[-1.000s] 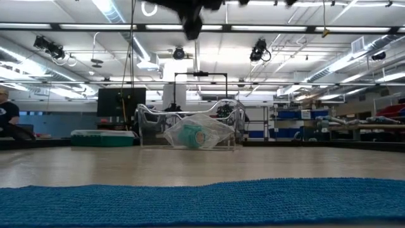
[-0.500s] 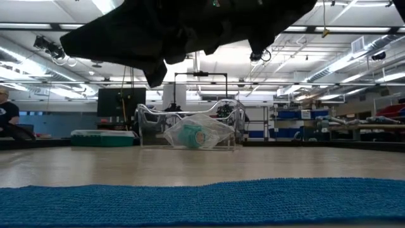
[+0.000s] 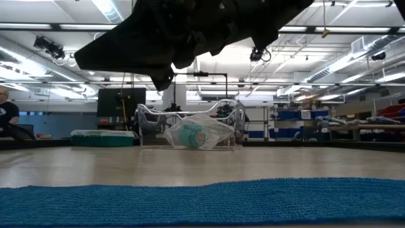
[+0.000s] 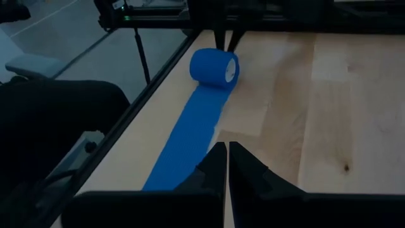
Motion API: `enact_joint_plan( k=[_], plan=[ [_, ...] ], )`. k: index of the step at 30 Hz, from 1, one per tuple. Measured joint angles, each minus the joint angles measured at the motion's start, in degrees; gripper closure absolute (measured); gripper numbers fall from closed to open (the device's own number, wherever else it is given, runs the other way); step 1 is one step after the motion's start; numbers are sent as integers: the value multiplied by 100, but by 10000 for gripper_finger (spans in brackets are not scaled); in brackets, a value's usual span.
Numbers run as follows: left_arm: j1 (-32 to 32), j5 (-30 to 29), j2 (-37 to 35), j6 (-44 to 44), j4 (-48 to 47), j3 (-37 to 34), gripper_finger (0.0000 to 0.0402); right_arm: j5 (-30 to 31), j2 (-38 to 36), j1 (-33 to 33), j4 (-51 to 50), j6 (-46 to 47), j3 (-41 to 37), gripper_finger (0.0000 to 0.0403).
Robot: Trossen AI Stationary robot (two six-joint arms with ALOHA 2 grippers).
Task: Roll bandage
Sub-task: Roll the blue bandage
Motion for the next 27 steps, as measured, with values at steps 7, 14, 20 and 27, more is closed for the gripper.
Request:
enact_joint_plan(
  k=[7, 14, 20, 27],
  plan=[
    [167, -423, 235, 27, 40, 2, 365, -15, 0, 66, -154, 15, -4, 392],
    [299, -323, 279, 60, -142, 7, 365, 198, 0, 37, -240, 151, -4, 393],
    [291, 907, 248, 201, -348, 226, 364, 217, 0, 7, -280, 151, -4, 394],
    [287, 1681, 248, 241, -257, 623, 364, 219, 0, -51, -269, 148, -4, 395]
  ],
)
